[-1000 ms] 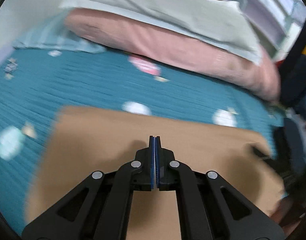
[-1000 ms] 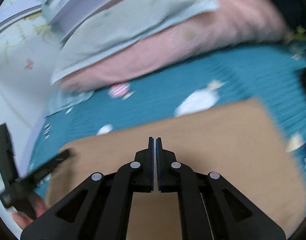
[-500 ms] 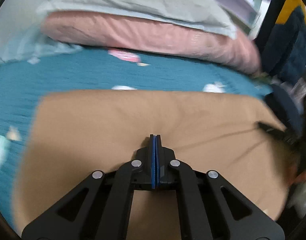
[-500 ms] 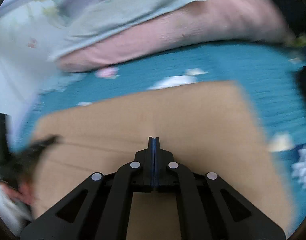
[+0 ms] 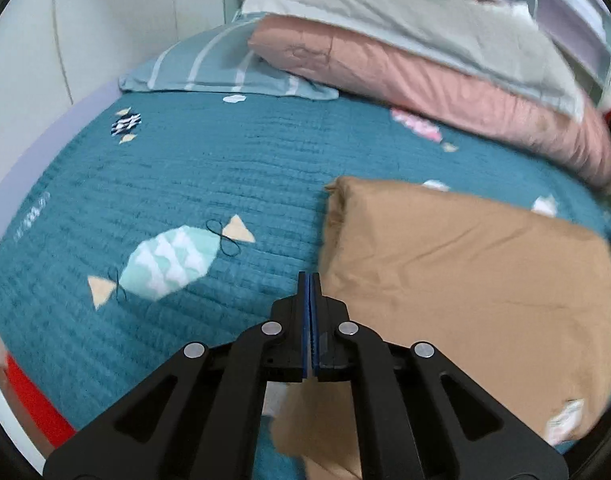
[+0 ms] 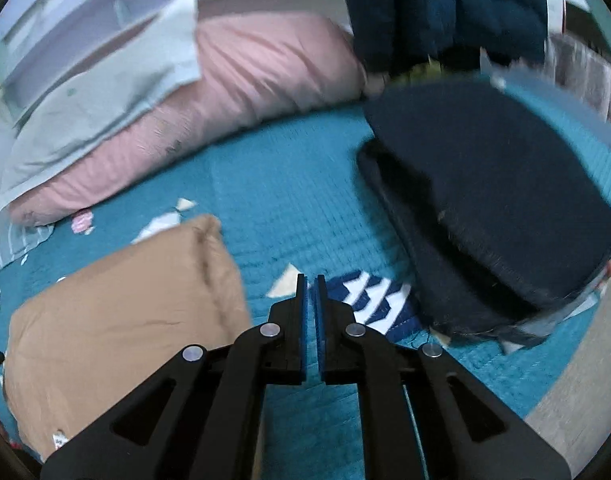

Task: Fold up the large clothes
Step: 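Smooth the folded shirt with both tools, then lift them away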

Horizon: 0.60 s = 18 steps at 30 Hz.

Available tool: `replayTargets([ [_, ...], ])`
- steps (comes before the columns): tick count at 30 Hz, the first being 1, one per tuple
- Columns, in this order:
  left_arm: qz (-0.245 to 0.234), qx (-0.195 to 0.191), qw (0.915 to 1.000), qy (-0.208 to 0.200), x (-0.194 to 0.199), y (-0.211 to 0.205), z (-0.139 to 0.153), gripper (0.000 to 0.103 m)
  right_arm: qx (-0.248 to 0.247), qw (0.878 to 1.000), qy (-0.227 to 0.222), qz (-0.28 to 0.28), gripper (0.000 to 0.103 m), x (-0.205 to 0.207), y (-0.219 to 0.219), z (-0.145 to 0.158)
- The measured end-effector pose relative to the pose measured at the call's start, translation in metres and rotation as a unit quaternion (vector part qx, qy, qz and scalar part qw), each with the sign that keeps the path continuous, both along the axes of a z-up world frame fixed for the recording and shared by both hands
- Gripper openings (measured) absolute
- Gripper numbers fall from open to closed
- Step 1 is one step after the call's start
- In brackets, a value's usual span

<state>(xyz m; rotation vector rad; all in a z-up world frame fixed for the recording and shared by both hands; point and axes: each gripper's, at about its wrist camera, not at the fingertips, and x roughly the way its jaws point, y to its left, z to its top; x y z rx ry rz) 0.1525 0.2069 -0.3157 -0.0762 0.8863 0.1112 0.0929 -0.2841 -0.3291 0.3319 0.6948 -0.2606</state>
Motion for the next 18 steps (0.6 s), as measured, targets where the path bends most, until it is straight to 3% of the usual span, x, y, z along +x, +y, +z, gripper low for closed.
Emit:
replayTargets([
  [3,-0.008,-0.033,0.9993,-0.015,-0.007,-0.024,0.013,0.003,0.028,0.999,-0.034,0.031,0.006,-0.003,0.046,0.012],
  [5,-0.018,-0.090,0.9957,-0.012,-0.008,-0.049,0.011,0.003,0.026,0.996,-0.047,0.066,0.005,0.003,0.087,0.016],
  [11,-0.097,-0.119,0.9880,0.016,-0.022,-0.132,-0.013,0.003,0.049,0.982,0.003,0.185,0.003,0.016,0.193,-0.011],
  [14,-0.131,-0.089,0.9873,0.017,-0.036,-0.147,-0.028,0.003,0.045,0.975,0.048,0.214,0.002,0.009,0.209,-0.035],
  [16,-0.141,-0.062,0.9876,0.033,-0.045,-0.143,-0.042,0.002,0.018,0.971,0.070,0.226,0.000,0.000,0.203,-0.051],
  [18,-0.146,-0.060,0.9867,0.039,-0.054,-0.131,-0.047,0.002,0.006,0.972,0.085,0.220,0.000,-0.005,0.185,-0.053],
])
